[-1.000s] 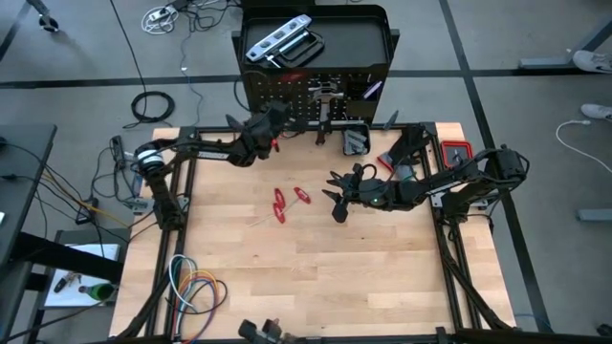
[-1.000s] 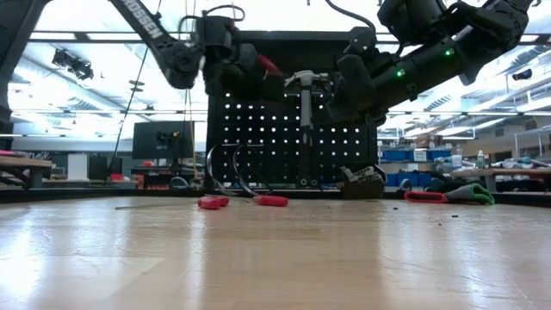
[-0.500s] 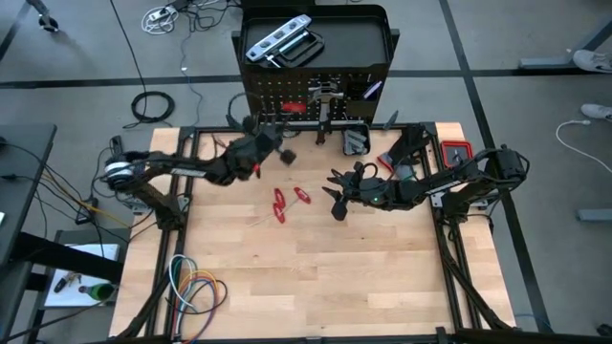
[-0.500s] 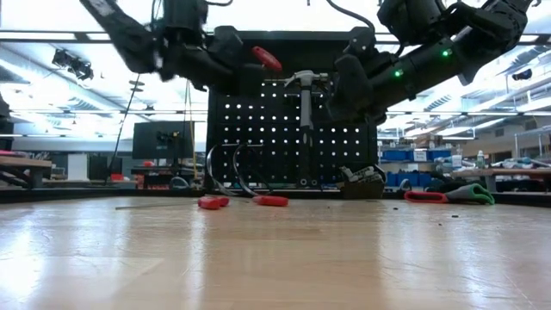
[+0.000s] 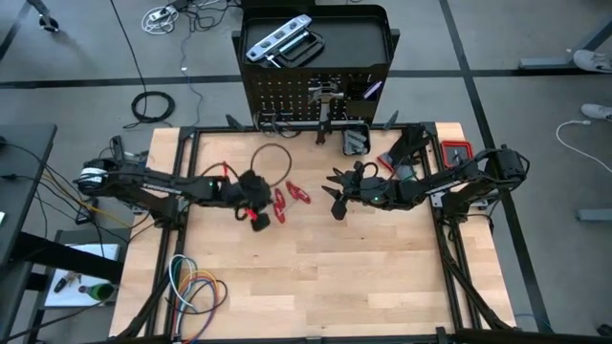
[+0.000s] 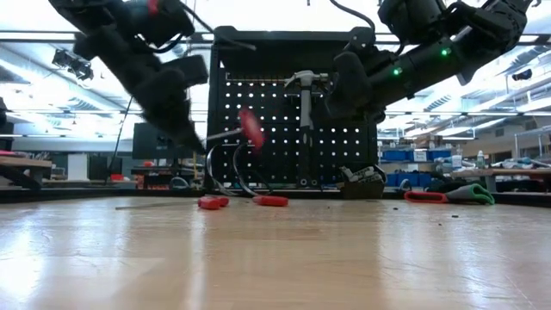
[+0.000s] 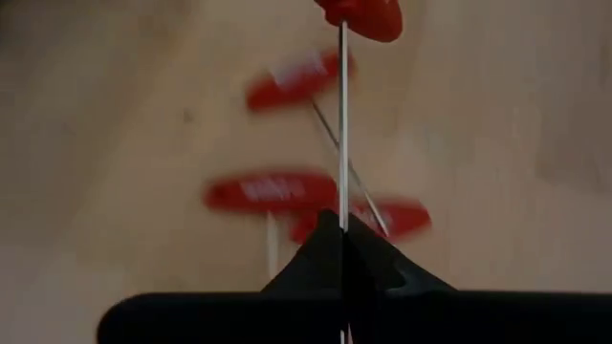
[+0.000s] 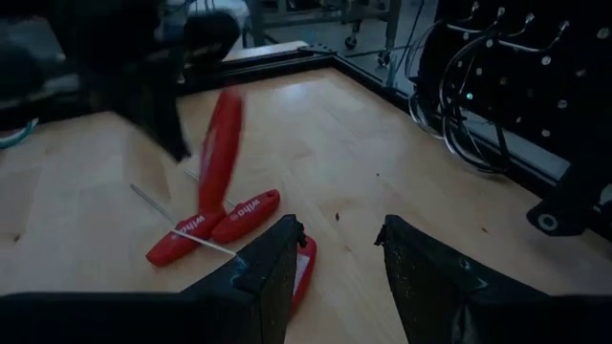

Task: Hang tools onto peg board
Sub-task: Remove the allen wrench from the peg board, then remove the front hammer from the peg board

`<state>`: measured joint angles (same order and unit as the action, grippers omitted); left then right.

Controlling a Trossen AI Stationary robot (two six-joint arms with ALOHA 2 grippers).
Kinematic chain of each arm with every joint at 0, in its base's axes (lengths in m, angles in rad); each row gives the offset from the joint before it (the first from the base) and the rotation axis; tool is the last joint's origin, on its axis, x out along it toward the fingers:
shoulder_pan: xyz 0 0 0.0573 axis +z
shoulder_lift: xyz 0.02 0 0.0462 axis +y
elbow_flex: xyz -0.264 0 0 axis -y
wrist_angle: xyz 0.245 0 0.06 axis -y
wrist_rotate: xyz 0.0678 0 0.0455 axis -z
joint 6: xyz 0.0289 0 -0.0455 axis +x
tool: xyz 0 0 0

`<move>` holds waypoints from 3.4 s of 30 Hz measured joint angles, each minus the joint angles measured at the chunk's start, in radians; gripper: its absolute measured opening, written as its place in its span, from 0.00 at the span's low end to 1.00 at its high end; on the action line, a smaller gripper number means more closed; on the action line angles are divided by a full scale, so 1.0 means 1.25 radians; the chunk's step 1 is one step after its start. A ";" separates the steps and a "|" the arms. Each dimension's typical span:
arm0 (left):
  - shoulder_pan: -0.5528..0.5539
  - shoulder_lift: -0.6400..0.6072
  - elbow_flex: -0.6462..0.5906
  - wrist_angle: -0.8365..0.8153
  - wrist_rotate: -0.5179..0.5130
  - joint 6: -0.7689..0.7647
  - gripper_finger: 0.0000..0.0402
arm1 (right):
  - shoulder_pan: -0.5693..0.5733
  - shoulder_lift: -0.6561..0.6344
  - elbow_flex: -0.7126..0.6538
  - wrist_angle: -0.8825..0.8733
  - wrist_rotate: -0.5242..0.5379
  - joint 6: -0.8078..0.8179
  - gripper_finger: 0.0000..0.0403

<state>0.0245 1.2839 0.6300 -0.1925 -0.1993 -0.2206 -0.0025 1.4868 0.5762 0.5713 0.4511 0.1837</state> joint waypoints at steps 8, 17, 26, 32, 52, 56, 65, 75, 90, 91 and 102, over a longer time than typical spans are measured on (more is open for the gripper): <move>-0.057 0.053 0.000 -0.059 0.039 -0.058 0.00 | -0.001 0.000 0.000 0.016 0.000 -0.005 0.40; -0.064 0.073 0.001 -0.093 0.008 -0.062 0.26 | -0.001 0.000 0.000 0.018 0.000 -0.018 0.40; -0.047 0.072 0.033 0.151 -0.213 0.127 0.40 | -0.013 0.000 0.000 0.012 0.009 -0.013 0.40; 0.023 0.155 0.000 0.686 -0.305 0.275 0.40 | -0.036 -0.090 0.000 -0.116 0.129 0.029 0.40; 0.020 0.175 -0.037 0.942 -0.344 0.434 0.35 | -0.042 -0.078 0.001 0.046 -0.127 -0.088 0.40; 0.021 0.094 -0.127 0.964 -0.365 0.406 0.32 | -0.062 0.017 0.015 0.170 -0.019 -0.106 0.40; -0.009 0.002 -0.255 0.961 -0.352 0.171 0.30 | -0.103 0.260 0.201 0.296 0.205 -0.182 0.39; -0.014 0.010 -0.274 1.019 -0.355 0.250 0.30 | -0.071 0.380 0.377 0.296 0.548 -0.383 0.39; -0.039 0.010 -0.276 1.050 -0.322 0.246 0.30 | 0.010 0.364 0.377 0.302 0.725 -0.414 0.66; -0.048 0.010 -0.284 1.052 -0.320 0.235 0.30 | 0.013 0.364 0.377 0.303 0.719 -0.393 0.70; -0.109 0.009 -0.399 1.191 -0.332 0.230 0.30 | -0.048 0.366 0.377 0.285 0.607 -0.285 0.85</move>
<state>-0.1116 1.2957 0.1308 1.2961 -0.6142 0.0667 -0.0627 1.9438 1.0473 0.9271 1.2099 -0.1729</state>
